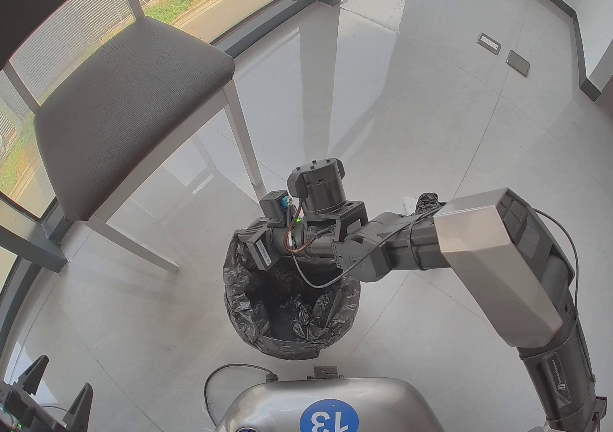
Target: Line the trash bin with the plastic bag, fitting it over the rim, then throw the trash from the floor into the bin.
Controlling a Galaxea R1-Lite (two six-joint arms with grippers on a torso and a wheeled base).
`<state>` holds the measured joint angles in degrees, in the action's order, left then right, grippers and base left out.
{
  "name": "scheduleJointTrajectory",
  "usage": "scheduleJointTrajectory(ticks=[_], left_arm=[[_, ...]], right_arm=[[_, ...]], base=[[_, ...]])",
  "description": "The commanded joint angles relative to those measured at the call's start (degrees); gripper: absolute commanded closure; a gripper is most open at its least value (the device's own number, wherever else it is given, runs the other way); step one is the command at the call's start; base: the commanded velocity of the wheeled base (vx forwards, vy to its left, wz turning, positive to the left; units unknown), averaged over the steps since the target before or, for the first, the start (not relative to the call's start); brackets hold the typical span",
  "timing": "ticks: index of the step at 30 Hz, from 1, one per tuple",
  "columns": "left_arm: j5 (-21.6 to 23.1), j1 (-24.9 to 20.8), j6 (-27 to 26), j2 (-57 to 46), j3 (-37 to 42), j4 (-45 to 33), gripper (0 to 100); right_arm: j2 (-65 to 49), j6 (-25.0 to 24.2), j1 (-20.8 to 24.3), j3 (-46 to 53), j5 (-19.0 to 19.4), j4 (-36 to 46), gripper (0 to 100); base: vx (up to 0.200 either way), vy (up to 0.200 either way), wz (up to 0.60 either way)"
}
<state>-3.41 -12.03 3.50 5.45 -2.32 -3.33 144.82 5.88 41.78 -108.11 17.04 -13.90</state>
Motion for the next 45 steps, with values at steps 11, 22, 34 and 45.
scheduleJointTrajectory(ticks=[11,22,34,45], left_arm=[[0.0,0.0,0.0,0.1,-0.1,0.0,0],[0.0,0.0,0.0,0.1,-0.1,0.0,0],[0.0,0.0,0.0,0.1,-0.1,0.0,0],[0.0,0.0,0.0,0.1,-0.1,0.0,0]], right_arm=[[0.2,0.2,1.1,-0.4,0.1,1.4,100],[-1.1,-1.8,1.5,0.6,0.0,1.3,0],[-2.5,0.0,-0.1,6.9,0.1,0.4,0],[1.0,0.0,1.5,3.6,0.7,-0.6,0]], base=[[0.0,0.0,0.0],[0.0,0.0,0.0],[0.0,0.0,0.0],[0.0,0.0,0.0]])
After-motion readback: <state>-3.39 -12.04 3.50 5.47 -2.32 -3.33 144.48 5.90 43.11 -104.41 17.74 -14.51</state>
